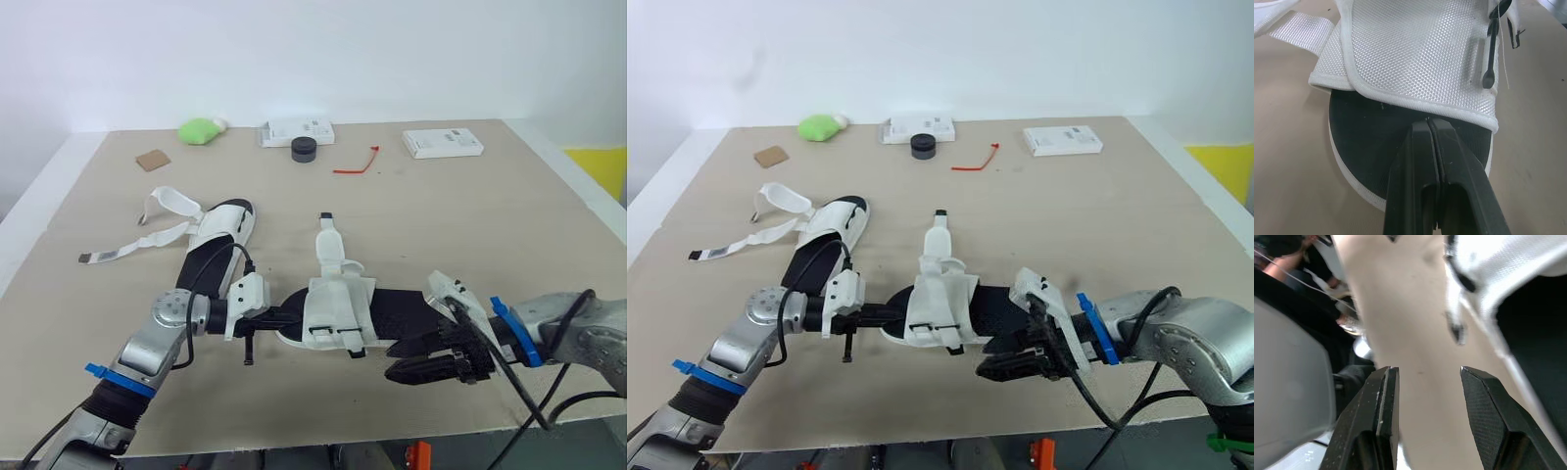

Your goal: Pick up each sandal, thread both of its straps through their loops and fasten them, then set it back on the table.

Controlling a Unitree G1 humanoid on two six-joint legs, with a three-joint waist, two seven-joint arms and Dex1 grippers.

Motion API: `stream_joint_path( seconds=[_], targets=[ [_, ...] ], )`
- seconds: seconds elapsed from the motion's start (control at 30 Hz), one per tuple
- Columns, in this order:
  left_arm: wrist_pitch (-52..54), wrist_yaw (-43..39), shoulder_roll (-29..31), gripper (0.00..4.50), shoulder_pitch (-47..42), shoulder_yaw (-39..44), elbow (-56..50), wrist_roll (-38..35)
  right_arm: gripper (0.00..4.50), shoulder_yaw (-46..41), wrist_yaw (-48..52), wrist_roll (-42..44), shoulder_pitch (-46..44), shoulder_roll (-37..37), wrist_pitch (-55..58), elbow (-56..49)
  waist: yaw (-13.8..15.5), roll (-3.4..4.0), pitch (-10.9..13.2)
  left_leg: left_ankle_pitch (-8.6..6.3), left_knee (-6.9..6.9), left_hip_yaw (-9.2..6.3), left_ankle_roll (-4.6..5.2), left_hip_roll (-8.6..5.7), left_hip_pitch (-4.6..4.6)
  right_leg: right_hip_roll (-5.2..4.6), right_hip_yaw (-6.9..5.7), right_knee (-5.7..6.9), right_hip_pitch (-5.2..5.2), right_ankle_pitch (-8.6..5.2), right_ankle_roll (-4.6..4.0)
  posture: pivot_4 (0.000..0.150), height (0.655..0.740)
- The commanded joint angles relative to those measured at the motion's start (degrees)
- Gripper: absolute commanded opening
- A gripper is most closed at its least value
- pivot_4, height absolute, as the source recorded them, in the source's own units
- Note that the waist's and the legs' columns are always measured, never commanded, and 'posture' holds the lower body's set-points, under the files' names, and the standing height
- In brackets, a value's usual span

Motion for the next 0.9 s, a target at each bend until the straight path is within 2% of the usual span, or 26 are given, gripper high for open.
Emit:
stream_joint_path(
  seconds=[0.03,0.3,0.63,0.67,0.7,0.8,0.83,0.9],
  targets=[
    [1.7,0.3,0.5,0.00,1.2,-2.5,3.7,3.7,2.20,2.0,-0.4,-2.9,-1.1,1.6,-2.8,0.2,0.0,-0.01,0.0,0.00,0.00,0.00,0.00,0.00,0.00,0.01,0.00,0.00,0.00,0.00,0.00,0.150,0.7400],
    [1.8,0.6,0.6,0.00,1.6,-2.2,3.3,3.6,2.20,6.6,-5.5,-4.5,-6.4,10.3,-0.3,2.2,-0.1,-0.06,0.0,0.00,0.01,-0.03,0.00,0.02,0.02,0.05,0.00,0.00,0.01,0.02,0.03,0.150,0.7400],
    [1.8,1.0,0.5,0.00,1.1,-2.0,3.7,3.6,2.20,5.2,-4.6,-2.0,-8.0,11.5,3.1,2.7,-0.1,-0.06,0.0,0.02,0.02,-0.05,0.03,0.05,0.02,0.08,0.00,0.00,0.01,0.10,0.01,0.150,0.7400],
    [1.8,1.1,0.5,0.00,1.1,-2.0,3.7,3.6,1.71,5.2,-4.7,-2.0,-8.2,11.7,3.3,2.9,-0.1,-0.07,0.0,0.02,0.02,-0.05,0.03,0.04,0.02,0.08,0.00,0.00,0.01,0.09,0.01,0.150,0.7400],
    [1.8,1.1,0.5,0.00,1.1,-2.0,3.7,3.6,1.52,5.1,-4.8,-1.8,-8.4,11.8,3.5,3.1,-0.1,-0.06,0.0,0.02,0.02,-0.05,0.03,0.04,0.01,0.08,0.00,0.00,0.01,0.09,0.01,0.150,0.7400],
    [1.8,1.1,0.6,0.00,1.1,-2.0,3.7,3.6,0.23,5.1,-5.2,-1.6,-9.0,12.2,4.0,3.4,-0.1,-0.07,0.0,0.02,0.02,-0.05,0.03,0.03,0.01,0.07,0.00,0.00,0.01,0.09,0.01,0.150,0.7400],
    [1.8,1.1,0.5,0.00,1.0,-2.0,3.8,3.6,0.07,5.3,-5.2,-1.8,-9.1,12.3,4.0,3.5,-0.1,-0.07,0.0,0.02,0.02,-0.05,0.03,0.03,0.01,0.07,0.00,0.00,0.01,0.09,0.01,0.150,0.7400],
    [1.8,1.1,0.4,0.00,0.9,-2.1,3.9,3.6,0.07,5.3,-5.0,-1.2,-9.1,12.2,4.5,3.2,-0.1,-0.07,0.0,0.02,0.02,-0.05,0.03,0.03,0.01,0.07,0.00,0.00,0.01,0.09,0.01,0.150,0.7400]
  ],
)
